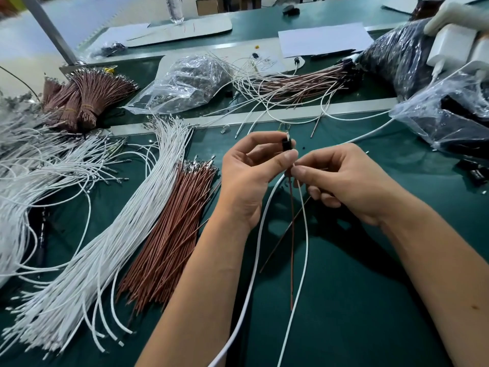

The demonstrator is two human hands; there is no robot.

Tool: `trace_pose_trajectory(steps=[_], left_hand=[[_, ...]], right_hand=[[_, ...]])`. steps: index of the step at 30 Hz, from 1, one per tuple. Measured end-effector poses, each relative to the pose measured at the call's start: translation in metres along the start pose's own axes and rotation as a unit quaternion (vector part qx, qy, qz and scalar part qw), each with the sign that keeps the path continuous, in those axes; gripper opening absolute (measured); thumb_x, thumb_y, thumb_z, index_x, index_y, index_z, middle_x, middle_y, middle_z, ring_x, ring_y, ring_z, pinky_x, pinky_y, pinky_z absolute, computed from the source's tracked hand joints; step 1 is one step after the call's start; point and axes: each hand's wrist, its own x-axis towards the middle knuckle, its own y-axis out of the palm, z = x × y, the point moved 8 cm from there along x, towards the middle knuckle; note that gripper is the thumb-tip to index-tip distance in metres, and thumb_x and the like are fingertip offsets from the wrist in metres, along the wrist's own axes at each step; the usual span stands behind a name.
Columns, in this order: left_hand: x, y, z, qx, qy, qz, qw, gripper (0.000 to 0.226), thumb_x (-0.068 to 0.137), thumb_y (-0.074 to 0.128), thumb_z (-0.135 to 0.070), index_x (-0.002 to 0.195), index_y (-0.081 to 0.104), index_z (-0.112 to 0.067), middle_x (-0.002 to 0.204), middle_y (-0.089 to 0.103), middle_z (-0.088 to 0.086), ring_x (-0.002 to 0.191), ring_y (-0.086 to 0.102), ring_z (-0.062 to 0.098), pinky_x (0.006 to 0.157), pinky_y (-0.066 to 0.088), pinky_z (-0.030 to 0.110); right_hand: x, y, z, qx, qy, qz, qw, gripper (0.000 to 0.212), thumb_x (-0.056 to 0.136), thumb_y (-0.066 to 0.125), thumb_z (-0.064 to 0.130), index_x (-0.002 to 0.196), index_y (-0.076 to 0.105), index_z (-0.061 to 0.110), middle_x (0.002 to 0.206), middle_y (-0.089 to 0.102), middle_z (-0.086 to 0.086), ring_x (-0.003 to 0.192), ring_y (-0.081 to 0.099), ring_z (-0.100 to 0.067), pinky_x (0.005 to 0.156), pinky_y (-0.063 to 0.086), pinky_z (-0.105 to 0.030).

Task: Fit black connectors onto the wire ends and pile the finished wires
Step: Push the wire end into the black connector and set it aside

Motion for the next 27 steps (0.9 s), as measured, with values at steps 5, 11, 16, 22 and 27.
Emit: trace_pose_trajectory(steps=[5, 11, 16, 22, 27], left_hand=[[-0.001, 0.007, -0.005, -0.005, 0.022, 0.05, 0.998, 0.027, 0.065, 0.078, 0.006, 0.082, 0.076, -0.015, 0.09, 0.076, 0.008, 0.083, 0.071, 0.016, 0.077, 0.058, 0.027], [-0.001, 0.011, -0.011, -0.007, 0.053, 0.083, 0.995, 0.035, 0.066, 0.075, 0.014, 0.077, 0.078, -0.019, 0.087, 0.075, 0.004, 0.083, 0.071, 0.015, 0.078, 0.058, 0.028], [-0.005, 0.018, -0.017, -0.01, 0.088, 0.125, 0.988, 0.041, 0.068, 0.069, 0.025, 0.075, 0.075, -0.014, 0.085, 0.072, 0.003, 0.084, 0.069, 0.015, 0.079, 0.056, 0.027], [-0.005, 0.019, -0.019, -0.01, 0.093, 0.127, 0.987, 0.039, 0.066, 0.069, 0.025, 0.075, 0.075, -0.013, 0.085, 0.071, 0.005, 0.083, 0.068, 0.016, 0.079, 0.055, 0.027], [-0.005, 0.02, -0.019, -0.012, 0.094, 0.127, 0.987, 0.038, 0.066, 0.069, 0.025, 0.076, 0.075, -0.012, 0.086, 0.071, 0.005, 0.083, 0.068, 0.017, 0.081, 0.056, 0.027]], right_hand=[[0.0, -0.002, 0.004, -0.014, -0.045, -0.032, 0.998, 0.027, 0.077, 0.082, 0.041, 0.088, 0.08, 0.017, 0.055, 0.059, -0.002, 0.041, 0.044, -0.011, 0.037, 0.033, -0.019], [-0.002, -0.007, 0.018, -0.052, -0.134, -0.073, 0.987, 0.011, 0.086, 0.079, 0.033, 0.084, 0.08, 0.023, 0.059, 0.064, -0.008, 0.039, 0.048, -0.019, 0.036, 0.037, -0.023], [-0.006, -0.006, 0.029, -0.075, -0.209, -0.084, 0.971, 0.014, 0.085, 0.08, 0.018, 0.09, 0.078, 0.005, 0.081, 0.067, -0.015, 0.059, 0.065, -0.023, 0.036, 0.046, -0.032], [-0.007, -0.009, 0.033, -0.083, -0.231, -0.1, 0.964, 0.005, 0.084, 0.081, 0.011, 0.085, 0.077, 0.014, 0.08, 0.068, -0.014, 0.058, 0.064, -0.03, 0.036, 0.047, -0.032], [-0.008, -0.009, 0.036, -0.096, -0.235, -0.101, 0.962, 0.006, 0.084, 0.082, 0.012, 0.084, 0.077, 0.014, 0.078, 0.069, -0.01, 0.058, 0.063, -0.028, 0.038, 0.048, -0.032]])
